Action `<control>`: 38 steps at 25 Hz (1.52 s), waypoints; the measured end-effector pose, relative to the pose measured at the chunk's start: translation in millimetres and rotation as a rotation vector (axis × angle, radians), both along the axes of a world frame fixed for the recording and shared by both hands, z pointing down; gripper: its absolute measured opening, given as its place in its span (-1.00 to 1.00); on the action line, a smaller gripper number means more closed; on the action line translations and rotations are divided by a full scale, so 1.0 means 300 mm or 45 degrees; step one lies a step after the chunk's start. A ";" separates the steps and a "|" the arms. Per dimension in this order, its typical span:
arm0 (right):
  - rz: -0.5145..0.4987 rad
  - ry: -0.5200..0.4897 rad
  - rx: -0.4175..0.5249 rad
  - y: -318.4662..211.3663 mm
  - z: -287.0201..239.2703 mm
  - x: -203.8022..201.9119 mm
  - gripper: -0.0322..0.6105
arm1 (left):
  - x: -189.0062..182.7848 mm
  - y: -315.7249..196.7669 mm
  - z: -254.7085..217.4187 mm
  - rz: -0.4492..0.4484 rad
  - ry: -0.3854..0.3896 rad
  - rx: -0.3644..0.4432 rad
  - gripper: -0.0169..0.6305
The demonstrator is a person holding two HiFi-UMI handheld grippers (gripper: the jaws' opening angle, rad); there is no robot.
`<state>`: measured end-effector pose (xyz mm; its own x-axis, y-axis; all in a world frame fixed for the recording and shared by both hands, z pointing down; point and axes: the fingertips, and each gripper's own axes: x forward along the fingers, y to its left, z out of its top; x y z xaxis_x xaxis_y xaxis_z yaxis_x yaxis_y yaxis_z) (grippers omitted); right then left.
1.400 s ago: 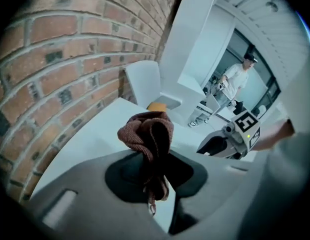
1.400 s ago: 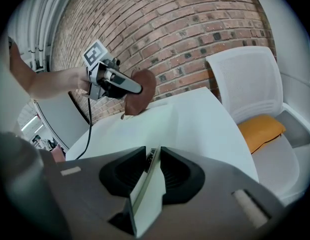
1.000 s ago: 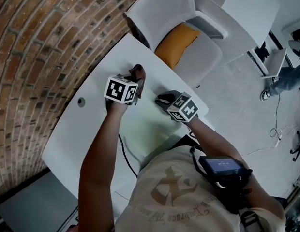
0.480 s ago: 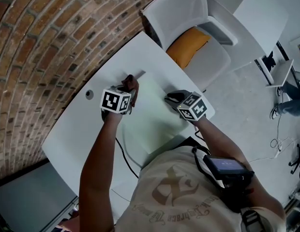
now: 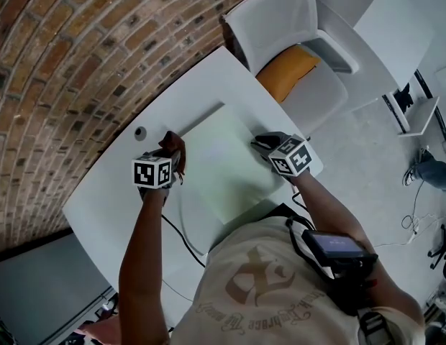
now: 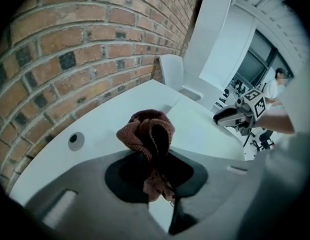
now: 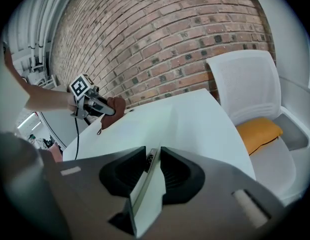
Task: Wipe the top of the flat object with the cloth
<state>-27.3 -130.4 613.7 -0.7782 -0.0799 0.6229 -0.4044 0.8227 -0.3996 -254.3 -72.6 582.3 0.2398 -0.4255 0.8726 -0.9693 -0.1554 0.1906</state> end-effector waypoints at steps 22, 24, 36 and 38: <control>0.069 0.033 -0.052 0.071 -0.012 0.062 -0.51 | 0.512 -0.228 -0.103 0.360 0.180 0.130 -0.72; 0.069 0.042 -0.041 0.079 -0.009 0.063 -0.57 | 0.556 -0.270 -0.086 0.397 0.168 0.124 -0.72; 0.053 0.055 -0.003 0.088 -0.005 0.066 -0.56 | 0.601 -0.313 0.011 0.415 0.138 0.038 -0.72; 0.064 0.057 -0.001 0.086 -0.010 0.073 -0.56 | 0.573 -0.288 0.011 0.405 0.127 0.017 -0.72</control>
<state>-5.4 -104.6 610.9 -0.7445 -0.1180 0.6571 -0.4628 0.8006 -0.3805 -82.6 -159.0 585.7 0.4461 -0.3267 0.8332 -0.8486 -0.4503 0.2777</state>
